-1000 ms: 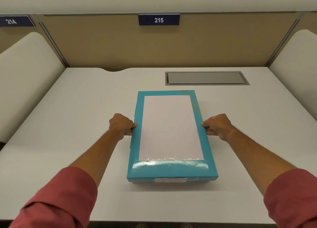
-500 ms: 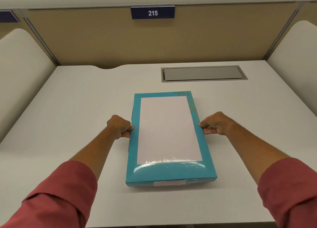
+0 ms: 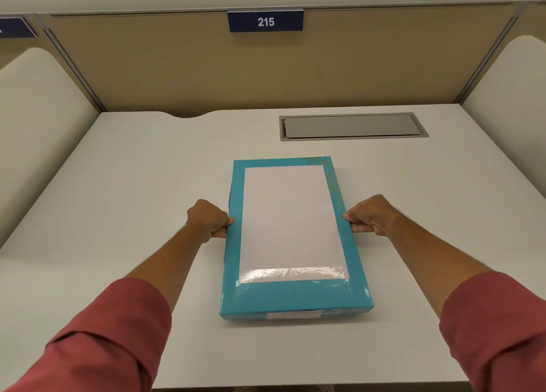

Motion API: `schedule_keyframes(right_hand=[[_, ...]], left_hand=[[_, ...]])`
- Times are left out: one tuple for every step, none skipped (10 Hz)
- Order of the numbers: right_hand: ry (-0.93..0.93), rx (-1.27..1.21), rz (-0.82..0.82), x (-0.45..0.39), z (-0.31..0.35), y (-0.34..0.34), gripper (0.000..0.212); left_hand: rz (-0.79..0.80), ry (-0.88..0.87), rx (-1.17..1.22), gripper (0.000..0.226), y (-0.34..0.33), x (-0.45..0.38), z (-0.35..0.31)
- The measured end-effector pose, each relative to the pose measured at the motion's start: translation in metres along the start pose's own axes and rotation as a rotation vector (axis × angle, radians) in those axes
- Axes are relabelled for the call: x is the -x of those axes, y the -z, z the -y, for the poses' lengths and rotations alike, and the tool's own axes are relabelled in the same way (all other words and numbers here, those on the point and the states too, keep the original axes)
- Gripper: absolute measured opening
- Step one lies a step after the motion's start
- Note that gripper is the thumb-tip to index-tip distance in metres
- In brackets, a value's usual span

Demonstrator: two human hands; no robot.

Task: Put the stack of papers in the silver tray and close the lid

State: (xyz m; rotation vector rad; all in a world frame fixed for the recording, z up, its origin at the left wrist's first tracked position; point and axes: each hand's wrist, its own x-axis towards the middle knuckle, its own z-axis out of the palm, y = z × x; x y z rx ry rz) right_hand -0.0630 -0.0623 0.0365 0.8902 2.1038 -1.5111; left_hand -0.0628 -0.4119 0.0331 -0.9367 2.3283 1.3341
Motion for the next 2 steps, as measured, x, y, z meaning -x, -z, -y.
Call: schedule_keyframes(right_hand=[[0.007, 0.009, 0.022, 0.0044, -0.0012, 0.0022, 0.020], [0.059, 0.040, 0.014, 0.0088, -0.0022, -0.0001, 0.024]], left_hand=[[0.023, -0.030, -0.046, 0.025, 0.0042, 0.0023, 0.0010], [0.020, -0.104, -0.101, 0.026, 0.0037, 0.0081, 0.0029]])
